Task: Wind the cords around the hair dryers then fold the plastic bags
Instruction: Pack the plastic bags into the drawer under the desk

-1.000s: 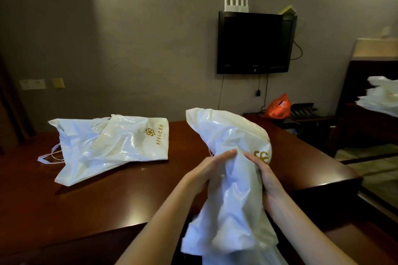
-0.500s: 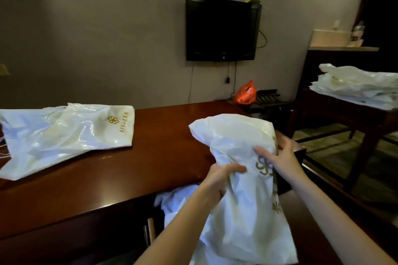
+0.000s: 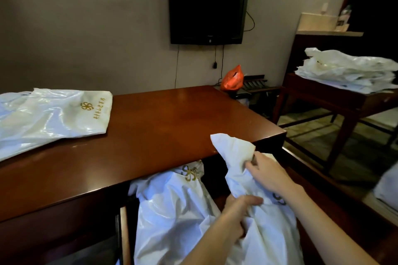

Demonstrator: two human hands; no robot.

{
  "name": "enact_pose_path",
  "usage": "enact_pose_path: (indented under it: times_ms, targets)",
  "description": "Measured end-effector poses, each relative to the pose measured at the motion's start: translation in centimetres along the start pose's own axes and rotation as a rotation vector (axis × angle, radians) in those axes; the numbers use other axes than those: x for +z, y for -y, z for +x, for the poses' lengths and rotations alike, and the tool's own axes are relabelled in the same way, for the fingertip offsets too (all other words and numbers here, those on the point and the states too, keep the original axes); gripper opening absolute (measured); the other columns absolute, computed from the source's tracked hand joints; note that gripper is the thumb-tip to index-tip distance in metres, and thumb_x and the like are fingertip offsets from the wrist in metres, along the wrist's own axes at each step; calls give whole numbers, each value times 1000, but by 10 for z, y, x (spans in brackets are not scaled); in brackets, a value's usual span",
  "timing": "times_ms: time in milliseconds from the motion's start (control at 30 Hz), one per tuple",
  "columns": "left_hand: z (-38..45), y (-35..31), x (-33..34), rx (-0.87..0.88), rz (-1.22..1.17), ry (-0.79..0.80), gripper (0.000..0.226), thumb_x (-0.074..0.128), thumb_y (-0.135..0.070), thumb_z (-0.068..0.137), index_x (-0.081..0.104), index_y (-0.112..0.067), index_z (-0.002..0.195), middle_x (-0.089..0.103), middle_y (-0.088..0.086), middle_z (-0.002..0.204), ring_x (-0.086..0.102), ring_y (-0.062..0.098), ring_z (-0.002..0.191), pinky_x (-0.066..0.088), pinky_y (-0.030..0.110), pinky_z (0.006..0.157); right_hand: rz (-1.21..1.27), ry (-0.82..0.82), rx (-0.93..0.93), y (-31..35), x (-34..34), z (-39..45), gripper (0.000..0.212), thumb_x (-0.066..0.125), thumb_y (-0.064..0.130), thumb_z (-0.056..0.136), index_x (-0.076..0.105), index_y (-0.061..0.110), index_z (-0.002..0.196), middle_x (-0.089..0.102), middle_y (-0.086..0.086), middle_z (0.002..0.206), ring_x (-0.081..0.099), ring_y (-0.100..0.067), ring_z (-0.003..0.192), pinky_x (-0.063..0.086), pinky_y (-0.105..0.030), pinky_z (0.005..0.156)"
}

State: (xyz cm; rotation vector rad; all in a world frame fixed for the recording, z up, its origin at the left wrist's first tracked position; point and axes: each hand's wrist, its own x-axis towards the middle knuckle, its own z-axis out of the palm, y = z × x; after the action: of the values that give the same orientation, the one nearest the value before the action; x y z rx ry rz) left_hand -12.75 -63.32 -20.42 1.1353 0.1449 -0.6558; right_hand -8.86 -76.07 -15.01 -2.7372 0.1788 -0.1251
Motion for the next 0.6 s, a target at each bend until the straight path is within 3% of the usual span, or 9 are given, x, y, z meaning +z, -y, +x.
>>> enact_pose_path:
  times_ms: [67, 167, 267, 333, 467, 600]
  targets:
    - [4, 5, -3, -24, -24, -14, 50, 75, 0, 59, 70, 1, 108, 73, 23, 97, 72, 32, 79, 59, 34, 67, -58, 112, -42, 11, 4, 6, 30, 44, 42, 93, 43, 18, 110, 61, -11, 112, 57, -33, 105, 44, -37, 82]
    - [8, 10, -7, -80, -45, -30, 52, 75, -3, 56, 70, 3, 108, 73, 22, 91, 71, 29, 70, 56, 30, 62, -235, 291, -50, 32, 12, 22, 52, 34, 42, 95, 31, 17, 141, 60, -15, 119, 57, -36, 106, 42, -39, 82]
    - [14, 11, -7, -99, -73, -64, 60, 73, -7, 50, 69, 6, 109, 71, 20, 81, 69, 27, 66, 54, 30, 63, -401, 336, 39, 50, 27, 36, 57, 23, 45, 96, 44, 14, 138, 53, -14, 134, 49, -37, 120, 38, -49, 100]
    - [14, 10, -3, -106, -101, -112, 42, 70, -3, 60, 68, 5, 101, 70, 17, 73, 66, 26, 62, 52, 31, 62, -503, 375, 104, 60, 38, 37, 58, 20, 44, 98, 45, 12, 140, 45, -13, 143, 38, -38, 132, 25, -60, 108]
    - [23, 14, 0, -115, -99, -182, 12, 66, -12, 70, 59, -7, 79, 56, 10, 72, 53, 19, 62, 45, 26, 57, -654, 375, 33, 73, 55, 30, 41, 32, 29, 99, 48, 20, 136, 48, -8, 140, 33, -33, 134, 17, -68, 104]
    - [33, 23, -10, -88, -85, -215, 13, 57, 0, 93, 63, 1, 82, 59, 16, 79, 57, 27, 66, 48, 33, 68, -614, 310, -41, 72, 45, 21, 32, 41, 18, 97, 53, 14, 126, 53, -12, 132, 37, -33, 131, 16, -63, 110]
